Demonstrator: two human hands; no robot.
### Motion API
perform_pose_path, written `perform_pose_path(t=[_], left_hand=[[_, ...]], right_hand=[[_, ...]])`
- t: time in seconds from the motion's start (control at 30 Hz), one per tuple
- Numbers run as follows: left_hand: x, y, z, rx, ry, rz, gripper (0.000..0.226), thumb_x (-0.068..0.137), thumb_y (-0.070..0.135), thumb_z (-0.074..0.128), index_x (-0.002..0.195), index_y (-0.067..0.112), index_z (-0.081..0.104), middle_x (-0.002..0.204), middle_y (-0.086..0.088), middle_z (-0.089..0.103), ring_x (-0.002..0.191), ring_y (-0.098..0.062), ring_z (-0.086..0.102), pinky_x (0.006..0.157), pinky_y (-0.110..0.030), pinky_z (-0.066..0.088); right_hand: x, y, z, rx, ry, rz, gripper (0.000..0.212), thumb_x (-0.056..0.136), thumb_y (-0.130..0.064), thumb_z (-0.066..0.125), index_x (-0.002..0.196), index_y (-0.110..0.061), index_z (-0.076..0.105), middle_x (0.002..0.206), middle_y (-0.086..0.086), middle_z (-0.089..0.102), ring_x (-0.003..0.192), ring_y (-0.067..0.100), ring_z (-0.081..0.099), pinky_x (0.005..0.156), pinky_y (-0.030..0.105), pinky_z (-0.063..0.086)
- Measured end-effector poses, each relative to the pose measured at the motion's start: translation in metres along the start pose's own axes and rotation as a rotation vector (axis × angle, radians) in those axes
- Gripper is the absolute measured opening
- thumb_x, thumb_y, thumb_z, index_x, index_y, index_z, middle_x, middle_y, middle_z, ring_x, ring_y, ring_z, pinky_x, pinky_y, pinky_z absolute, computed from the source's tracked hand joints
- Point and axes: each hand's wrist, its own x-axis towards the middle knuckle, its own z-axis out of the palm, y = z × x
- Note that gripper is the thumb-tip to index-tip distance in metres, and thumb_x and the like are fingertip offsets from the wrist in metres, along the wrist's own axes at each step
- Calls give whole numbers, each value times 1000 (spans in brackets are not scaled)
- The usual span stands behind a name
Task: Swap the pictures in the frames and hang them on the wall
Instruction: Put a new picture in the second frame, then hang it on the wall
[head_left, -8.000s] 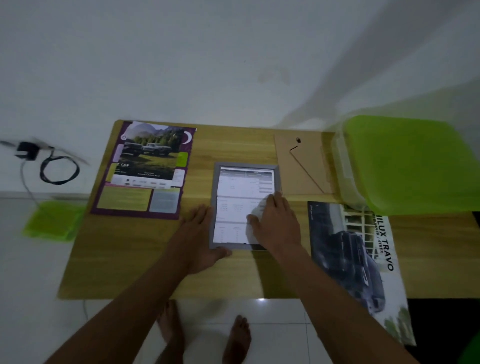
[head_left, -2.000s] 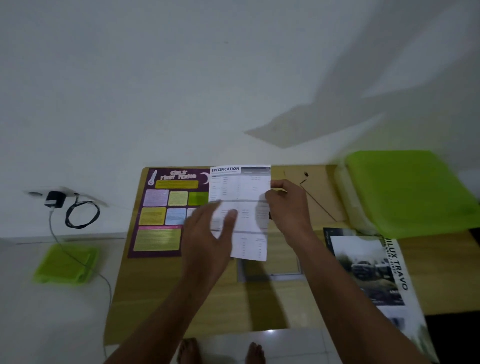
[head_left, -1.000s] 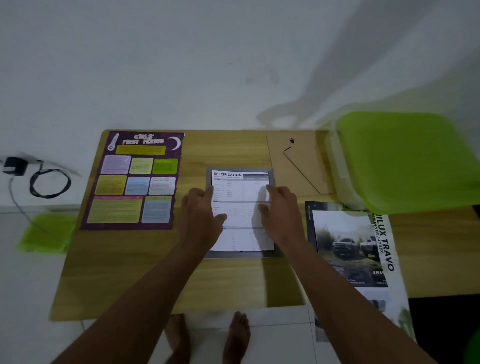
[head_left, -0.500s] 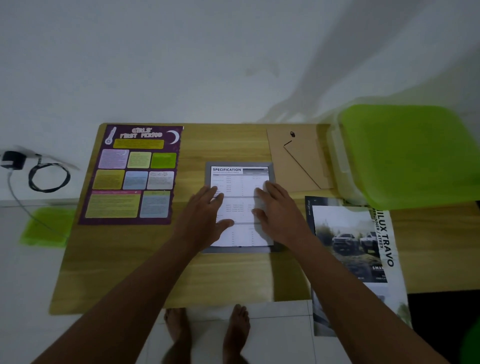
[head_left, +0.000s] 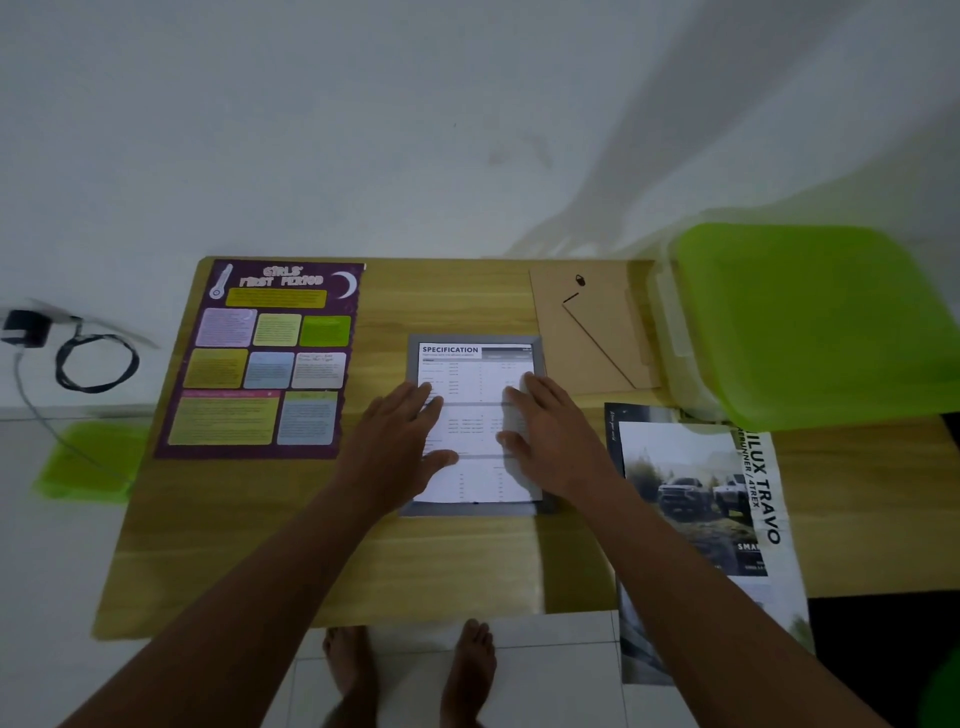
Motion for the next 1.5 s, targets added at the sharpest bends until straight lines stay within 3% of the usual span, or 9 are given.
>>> perform_pose_path(t=[0.2, 0.3, 0.47, 0.7, 0.87, 1.17, 1.27, 1.4, 1.5], left_hand=[[-5, 2, -4, 0, -1, -8, 75, 90, 56, 51, 149, 14, 30, 158, -7, 24, 148, -22, 17, 116, -40, 21], [-17, 2, -11, -87, 47, -68, 72, 90, 45, 59, 149, 14, 32, 157, -8, 28, 146, -24, 22, 114, -38, 26], [-45, -9, -6, -148, -32, -25, 73, 84, 37, 69, 145, 12, 36, 153, -5, 33, 140, -25, 33, 106, -44, 44], [-47, 1, -9, -142, -72, -11, 78, 86, 29, 68, 149, 4, 28, 159, -7, 19, 147, -24, 16, 115, -31, 20], [-42, 7, -17, -98, -152, -15, 76, 91, 31, 62, 151, 6, 22, 162, -5, 10, 148, -21, 11, 117, -35, 19], [10, 14, -27, -158, 152, -42, 51, 87, 33, 61, 131, 6, 57, 136, -13, 56, 125, -29, 51, 100, -41, 46], [39, 23, -32, -151, 22, -66, 73, 85, 46, 63, 146, 14, 38, 154, -7, 34, 143, -23, 28, 114, -40, 31], [40, 19, -34, -10, -201, -75, 131, 61, 75, 69, 153, 12, 0, 161, -8, -7, 149, -25, -5, 119, -49, 13], [24, 3, -27, -5, -330, -125, 156, 45, 78, 74, 150, 7, -17, 159, -8, -20, 147, -22, -15, 120, -47, 7]], right_hand=[[-2, -7, -2, -11, 27, -90, 50, 100, -29, 52, 146, -11, 43, 158, 12, 31, 148, 28, 22, 121, 38, 18], [-8, -12, -1, 27, 87, -162, 40, 96, -17, 58, 134, -7, 57, 145, 14, 50, 137, 30, 42, 112, 39, 34], [-30, -23, 7, 82, 69, -269, 37, 95, -32, 56, 124, -10, 65, 137, 10, 58, 129, 26, 50, 100, 37, 47], [-41, -21, 11, 114, -25, -270, 52, 92, -39, 65, 134, -9, 58, 149, 8, 46, 140, 22, 39, 114, 31, 31], [-41, -22, 5, 110, -49, -268, 47, 96, -39, 60, 133, -9, 59, 149, 7, 46, 139, 20, 40, 109, 33, 40], [-11, 1, -27, 206, 69, 5, 40, 98, -38, 51, 131, -18, 58, 136, 1, 57, 128, 19, 48, 106, 33, 40], [22, 33, -52, 106, 134, 164, 35, 95, -38, 41, 114, -13, 58, 117, 8, 60, 111, 29, 57, 90, 38, 49], [58, 69, -79, 8, 60, 418, 49, 97, -27, 52, 137, -1, 43, 135, 17, 48, 121, 33, 52, 95, 41, 47], [72, 81, -79, -29, 18, 479, 44, 97, -30, 55, 130, -1, 49, 136, 16, 44, 121, 32, 50, 95, 39, 46]])
